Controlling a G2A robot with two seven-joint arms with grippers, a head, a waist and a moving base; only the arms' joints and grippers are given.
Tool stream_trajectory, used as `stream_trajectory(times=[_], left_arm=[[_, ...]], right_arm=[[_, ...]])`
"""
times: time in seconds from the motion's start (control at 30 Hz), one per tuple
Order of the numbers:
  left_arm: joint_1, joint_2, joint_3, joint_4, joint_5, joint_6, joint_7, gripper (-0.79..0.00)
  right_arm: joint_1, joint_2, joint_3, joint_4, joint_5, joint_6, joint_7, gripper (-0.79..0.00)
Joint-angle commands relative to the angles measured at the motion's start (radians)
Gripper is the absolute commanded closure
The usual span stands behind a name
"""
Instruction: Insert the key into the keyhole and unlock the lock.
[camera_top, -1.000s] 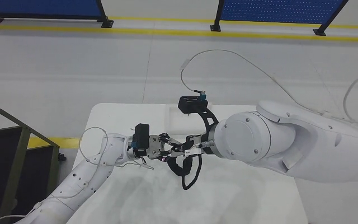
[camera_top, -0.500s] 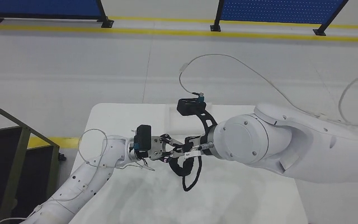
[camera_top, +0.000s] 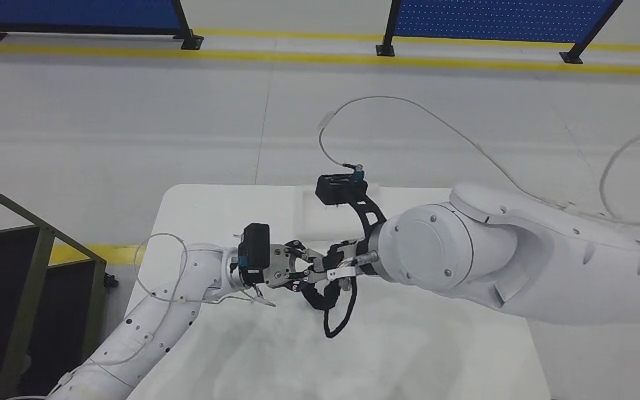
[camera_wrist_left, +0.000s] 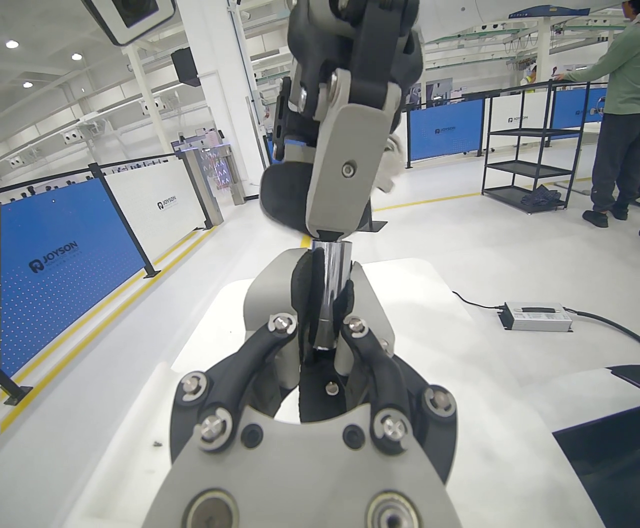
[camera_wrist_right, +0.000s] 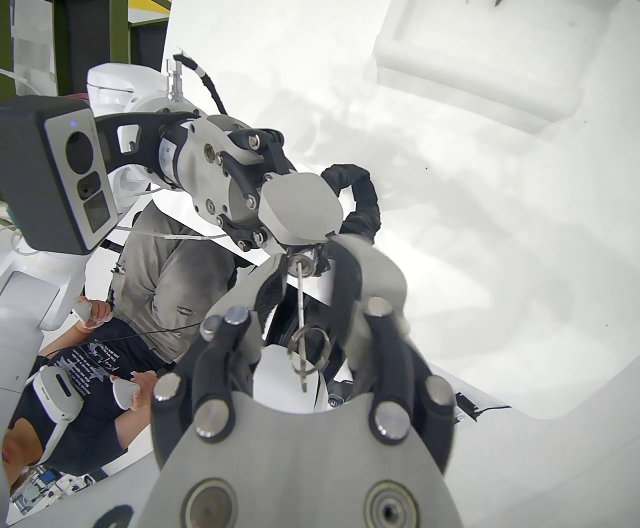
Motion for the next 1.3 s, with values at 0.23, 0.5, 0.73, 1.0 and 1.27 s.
stream_trajectory(times=[0.23,0.5,0.73,1.0,1.27], left_arm=[[0.006,-0.008,-0.01,0.026,-0.008,-0.016,-0.001,0.0],[0.009,0.001,-0.061,0.072,0.0,-0.008,-0.03,0.0],[0.029,0.02,-0.119,0.073,-0.02,-0.088,-0.062,0.0],[0.067,0.047,-0.17,0.037,-0.017,-0.108,-0.074,0.0],[0.103,0.074,-0.193,-0.006,-0.024,-0.108,-0.086,0.0]], right_arm=[[0.003,0.034,0.051,-0.006,-0.017,0.001,-0.006,-0.785],[-0.059,0.098,0.059,-0.004,-0.105,-0.133,0.019,-0.785],[-0.109,0.164,0.029,-0.023,-0.251,-0.342,0.178,-0.785],[-0.213,0.193,-0.001,-0.006,-0.381,-0.577,0.369,-0.785],[-0.362,0.203,-0.001,-0.033,-0.463,-0.496,0.309,-0.785]])
